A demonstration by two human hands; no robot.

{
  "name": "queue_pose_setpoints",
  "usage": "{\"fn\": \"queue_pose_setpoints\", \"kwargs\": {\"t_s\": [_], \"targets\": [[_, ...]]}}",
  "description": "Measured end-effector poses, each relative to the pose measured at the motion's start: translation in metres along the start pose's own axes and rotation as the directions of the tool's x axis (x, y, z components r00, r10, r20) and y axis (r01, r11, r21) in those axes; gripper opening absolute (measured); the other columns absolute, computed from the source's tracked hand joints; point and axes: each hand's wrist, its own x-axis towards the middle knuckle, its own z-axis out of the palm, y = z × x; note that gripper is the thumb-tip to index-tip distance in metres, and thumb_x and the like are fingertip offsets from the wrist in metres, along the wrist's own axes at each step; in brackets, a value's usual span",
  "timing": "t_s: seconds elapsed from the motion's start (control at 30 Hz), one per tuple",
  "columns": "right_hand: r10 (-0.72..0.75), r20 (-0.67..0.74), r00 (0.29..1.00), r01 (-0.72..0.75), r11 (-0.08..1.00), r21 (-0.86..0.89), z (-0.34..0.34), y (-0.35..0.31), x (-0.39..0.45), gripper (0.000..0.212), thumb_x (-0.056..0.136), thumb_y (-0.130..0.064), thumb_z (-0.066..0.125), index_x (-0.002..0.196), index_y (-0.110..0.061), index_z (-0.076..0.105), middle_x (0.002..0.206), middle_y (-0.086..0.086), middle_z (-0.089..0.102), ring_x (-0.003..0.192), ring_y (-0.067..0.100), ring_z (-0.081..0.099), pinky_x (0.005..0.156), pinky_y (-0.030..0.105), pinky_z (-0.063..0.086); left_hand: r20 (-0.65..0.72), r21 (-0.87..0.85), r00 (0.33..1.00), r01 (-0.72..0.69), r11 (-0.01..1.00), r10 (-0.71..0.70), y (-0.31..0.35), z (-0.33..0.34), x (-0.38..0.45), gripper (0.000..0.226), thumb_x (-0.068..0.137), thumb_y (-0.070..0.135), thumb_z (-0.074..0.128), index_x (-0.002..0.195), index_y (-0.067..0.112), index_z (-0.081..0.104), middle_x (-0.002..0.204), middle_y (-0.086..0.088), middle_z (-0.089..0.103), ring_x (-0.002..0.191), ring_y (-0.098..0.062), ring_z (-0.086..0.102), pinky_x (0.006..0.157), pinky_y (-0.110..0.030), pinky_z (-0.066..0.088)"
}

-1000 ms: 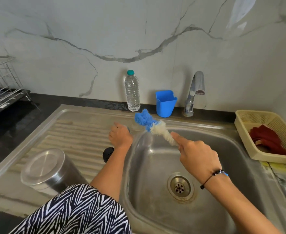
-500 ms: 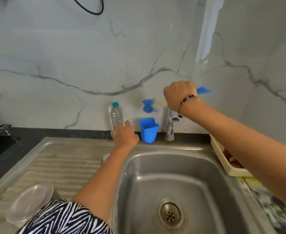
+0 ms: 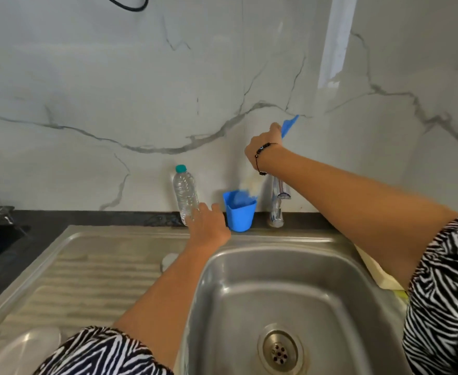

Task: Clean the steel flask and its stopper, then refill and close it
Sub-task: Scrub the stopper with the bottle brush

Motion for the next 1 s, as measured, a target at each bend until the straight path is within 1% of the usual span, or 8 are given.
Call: {"fn": "queue_pose_setpoints", "kwargs": {"t_s": [0.1, 0.17, 0.27, 0.37, 0.53, 0.67, 0.87, 1.0], "targets": [[-0.025, -0.052, 0.998, 0.022, 0.998, -0.052, 0.010, -0.005, 0.017, 0.005, 0.089, -0.013, 0.048, 0.091, -0.016, 0.052, 0.087, -0.002, 0.054, 0.091, 0.023, 0.050, 0.103, 0.044, 0.024, 0.026, 0.045, 1.000, -0.012, 0.999, 0.011, 0.001, 0.008, 0.006, 0.046, 0.090, 0.020, 0.053, 0.132, 0.010, 0.037, 0.130, -0.016, 0.039, 0.123, -0.034, 0.039, 0.103, -0.045, 0.033], [-0.031, -0.061, 0.998, 0.026, 0.995, -0.095, 0.015, -0.009, 0.026, 0.004, 0.089, -0.015, 0.048, 0.090, -0.017, 0.051, 0.088, -0.003, 0.054, 0.099, 0.024, 0.051, 0.103, 0.043, 0.025, 0.037, 0.067, 0.999, -0.023, 0.997, 0.020, 0.002, 0.014, 0.009, 0.049, 0.089, 0.019, 0.053, 0.134, 0.009, 0.035, 0.131, -0.016, 0.039, 0.123, -0.033, 0.039, 0.103, -0.044, 0.033], [-0.038, -0.038, 0.999, 0.033, 0.992, -0.122, 0.022, -0.015, 0.039, 0.007, 0.090, -0.014, 0.046, 0.092, -0.016, 0.053, 0.091, -0.002, 0.055, 0.103, 0.027, 0.051, 0.102, 0.046, 0.027, 0.067, 0.105, 0.998, -0.025, 0.994, 0.018, 0.004, 0.022, 0.017, 0.051, 0.089, 0.019, 0.053, 0.135, 0.009, 0.034, 0.133, -0.016, 0.038, 0.125, -0.033, 0.037, 0.103, -0.043, 0.032], [-0.069, -0.033, 0.997, 0.063, 0.985, -0.160, 0.030, -0.022, 0.049, 0.011, 0.089, -0.014, 0.047, 0.095, -0.017, 0.057, 0.081, -0.001, 0.050, 0.100, 0.028, 0.052, 0.099, 0.048, 0.031, 0.113, 0.120, 0.993, -0.031, 0.992, 0.017, 0.007, 0.029, 0.023, 0.050, 0.090, 0.020, 0.052, 0.135, 0.009, 0.032, 0.135, -0.016, 0.036, 0.128, -0.034, 0.035, 0.105, -0.044, 0.031], [-0.082, -0.060, 0.995, 0.069, 0.981, -0.183, 0.038, -0.023, 0.057, 0.016, 0.090, -0.017, 0.049, 0.102, -0.019, 0.060, 0.090, -0.001, 0.055, 0.105, 0.030, 0.052, 0.099, 0.049, 0.031, 0.127, 0.113, 0.992, -0.041, 0.993, 0.027, 0.012, 0.038, 0.034, 0.046, 0.089, 0.021, 0.053, 0.130, 0.010, 0.036, 0.131, -0.014, 0.039, 0.124, -0.032, 0.038, 0.102, -0.042, 0.032], [-0.084, -0.076, 0.994, 0.069, 0.980, -0.187, 0.039, -0.020, 0.059, 0.018, 0.091, -0.022, 0.052, 0.106, -0.019, 0.060, 0.107, -0.001, 0.060, 0.113, 0.031, 0.049, 0.106, 0.056, 0.021, 0.129, 0.107, 0.991, -0.050, 0.993, 0.036, 0.016, 0.040, 0.035, 0.050, 0.088, 0.021, 0.054, 0.133, 0.011, 0.034, 0.132, -0.013, 0.039, 0.124, -0.032, 0.038, 0.103, -0.043, 0.033], [-0.132, -0.153, 0.979, 0.093, 0.967, -0.237, 0.034, -0.020, 0.049, 0.012, 0.090, -0.025, 0.054, 0.096, -0.020, 0.063, 0.109, 0.003, 0.058, 0.116, 0.031, 0.041, 0.106, 0.069, -0.004, 0.113, 0.106, 0.993, -0.025, 0.994, 0.013, 0.013, 0.033, 0.032, 0.051, 0.088, 0.022, 0.056, 0.133, 0.010, 0.036, 0.131, -0.014, 0.040, 0.122, -0.030, 0.039, 0.100, -0.040, 0.035], [-0.164, -0.248, 0.955, 0.090, 0.955, -0.282, 0.032, -0.020, 0.036, 0.022, 0.092, -0.026, 0.052, 0.110, -0.021, 0.062, 0.129, 0.011, 0.049, 0.132, 0.038, 0.029, 0.106, 0.068, -0.008, 0.098, 0.090, 0.995, -0.022, 0.996, 0.013, 0.012, 0.025, 0.022, 0.053, 0.087, 0.023, 0.058, 0.133, 0.009, 0.036, 0.130, -0.014, 0.041, 0.122, -0.031, 0.040, 0.099, -0.041, 0.036]]}}
